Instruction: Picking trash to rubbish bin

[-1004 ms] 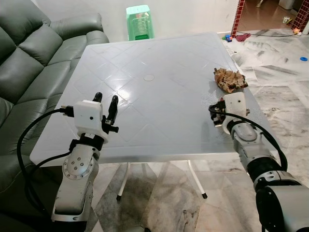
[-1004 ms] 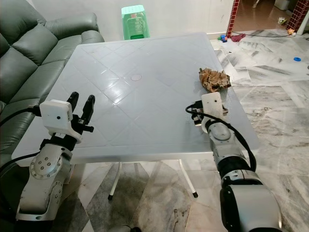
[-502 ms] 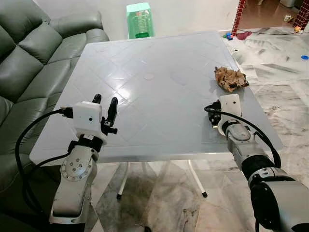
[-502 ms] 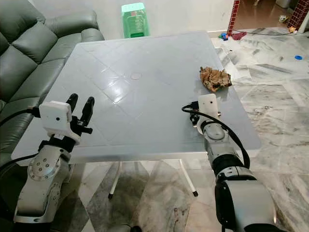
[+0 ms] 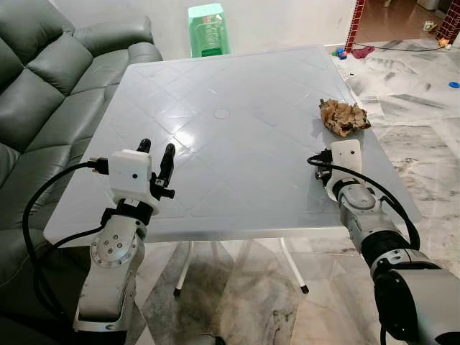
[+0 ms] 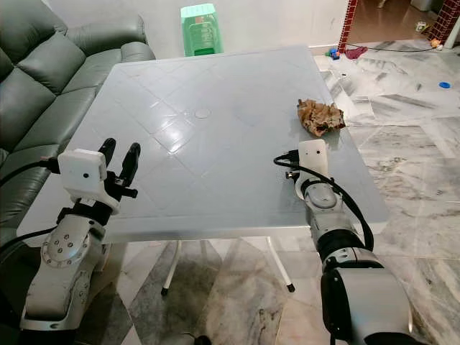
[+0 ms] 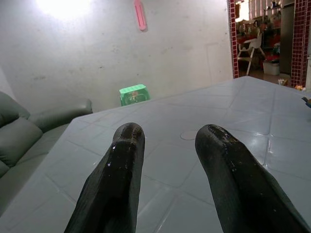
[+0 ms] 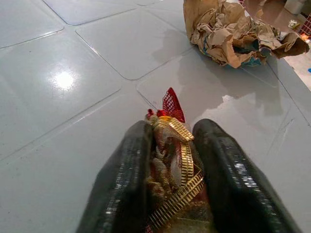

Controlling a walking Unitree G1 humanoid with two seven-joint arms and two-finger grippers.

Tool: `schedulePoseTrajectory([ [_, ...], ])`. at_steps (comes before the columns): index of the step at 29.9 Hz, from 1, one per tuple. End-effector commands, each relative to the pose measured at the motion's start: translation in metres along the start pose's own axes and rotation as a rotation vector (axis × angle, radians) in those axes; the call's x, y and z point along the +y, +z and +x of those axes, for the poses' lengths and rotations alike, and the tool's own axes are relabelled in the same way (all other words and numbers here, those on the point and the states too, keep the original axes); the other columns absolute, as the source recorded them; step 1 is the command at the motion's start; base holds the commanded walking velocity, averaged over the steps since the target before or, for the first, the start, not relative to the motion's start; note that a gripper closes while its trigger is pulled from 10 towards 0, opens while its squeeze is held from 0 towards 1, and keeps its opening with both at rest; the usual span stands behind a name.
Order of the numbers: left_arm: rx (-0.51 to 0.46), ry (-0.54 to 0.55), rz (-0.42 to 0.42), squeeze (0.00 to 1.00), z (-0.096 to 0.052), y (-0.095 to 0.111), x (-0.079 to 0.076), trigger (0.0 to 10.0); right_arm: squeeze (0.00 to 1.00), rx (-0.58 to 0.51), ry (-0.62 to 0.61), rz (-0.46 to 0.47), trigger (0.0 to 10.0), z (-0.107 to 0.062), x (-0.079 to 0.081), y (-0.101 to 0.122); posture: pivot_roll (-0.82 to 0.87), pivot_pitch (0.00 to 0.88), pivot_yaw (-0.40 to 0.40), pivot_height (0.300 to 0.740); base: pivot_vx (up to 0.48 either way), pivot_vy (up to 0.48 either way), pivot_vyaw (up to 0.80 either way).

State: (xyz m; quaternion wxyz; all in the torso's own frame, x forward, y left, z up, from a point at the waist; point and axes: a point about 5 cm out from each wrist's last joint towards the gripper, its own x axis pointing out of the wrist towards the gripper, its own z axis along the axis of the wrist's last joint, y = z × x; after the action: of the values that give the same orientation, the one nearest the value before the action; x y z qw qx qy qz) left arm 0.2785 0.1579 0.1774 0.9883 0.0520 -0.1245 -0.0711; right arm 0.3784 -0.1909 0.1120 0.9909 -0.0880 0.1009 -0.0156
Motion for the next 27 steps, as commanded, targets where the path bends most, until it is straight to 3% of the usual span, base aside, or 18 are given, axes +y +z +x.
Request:
schedulePoseTrajectory([
  [1, -0.01, -0.003, 0.006, 0.0, 0.001, 0.004, 0.001, 10.0, 0.0, 0.021, -0.006, 0.013, 0.0, 0.0, 0.0, -0.003, 0.09, 0.067, 0.076, 0.74, 0.0, 0.0, 0.0],
  [7, -0.017, -0.001, 0.005, 0.0, 0.004, 0.004, 0.001, 10.0, 0.0, -0.013, -0.011, -0.003, 0.0, 0.001, 0.0, 0.004, 0.08, 0.061, 0.076, 0.74, 0.0, 0.0, 0.0],
  [11, -0.022, 0.0, 0.005, 0.0, 0.005, 0.004, 0.0, 10.0, 0.0, -0.226, -0.083, -0.02, 0.0, 0.002, -0.009, 0.037, 0.07, 0.056, 0.078, 0.74, 0.0, 0.0, 0.0],
  [13, -0.023, 0.0, 0.005, 0.0, 0.005, 0.004, 0.0, 10.0, 0.0, -0.26, -0.092, -0.025, 0.0, 0.001, -0.01, 0.042, 0.07, 0.055, 0.078, 0.74, 0.0, 0.0, 0.0],
  [15, -0.025, 0.003, 0.007, 0.0, 0.006, 0.004, 0.001, 10.0, 0.0, -0.401, -0.12, -0.051, 0.0, -0.003, -0.013, 0.063, 0.07, 0.054, 0.078, 0.74, 0.0, 0.0, 0.0],
  [20, -0.026, 0.004, 0.008, 0.0, 0.007, 0.004, 0.001, 10.0, 0.0, -0.47, -0.134, -0.065, 0.0, -0.006, -0.014, 0.073, 0.07, 0.054, 0.079, 0.74, 0.0, 0.0, 0.0],
  [21, -0.028, 0.006, 0.008, 0.0, 0.007, 0.005, 0.001, 10.0, 0.0, -0.539, -0.155, -0.083, 0.0, -0.009, -0.015, 0.084, 0.07, 0.054, 0.08, 0.74, 0.0, 0.0, 0.0],
  [27, -0.032, 0.008, 0.008, 0.0, 0.008, 0.005, 0.0, 10.0, 0.0, -0.675, -0.179, -0.126, 0.0, -0.016, -0.016, 0.107, 0.06, 0.053, 0.08, 0.74, 0.0, 0.0, 0.0],
])
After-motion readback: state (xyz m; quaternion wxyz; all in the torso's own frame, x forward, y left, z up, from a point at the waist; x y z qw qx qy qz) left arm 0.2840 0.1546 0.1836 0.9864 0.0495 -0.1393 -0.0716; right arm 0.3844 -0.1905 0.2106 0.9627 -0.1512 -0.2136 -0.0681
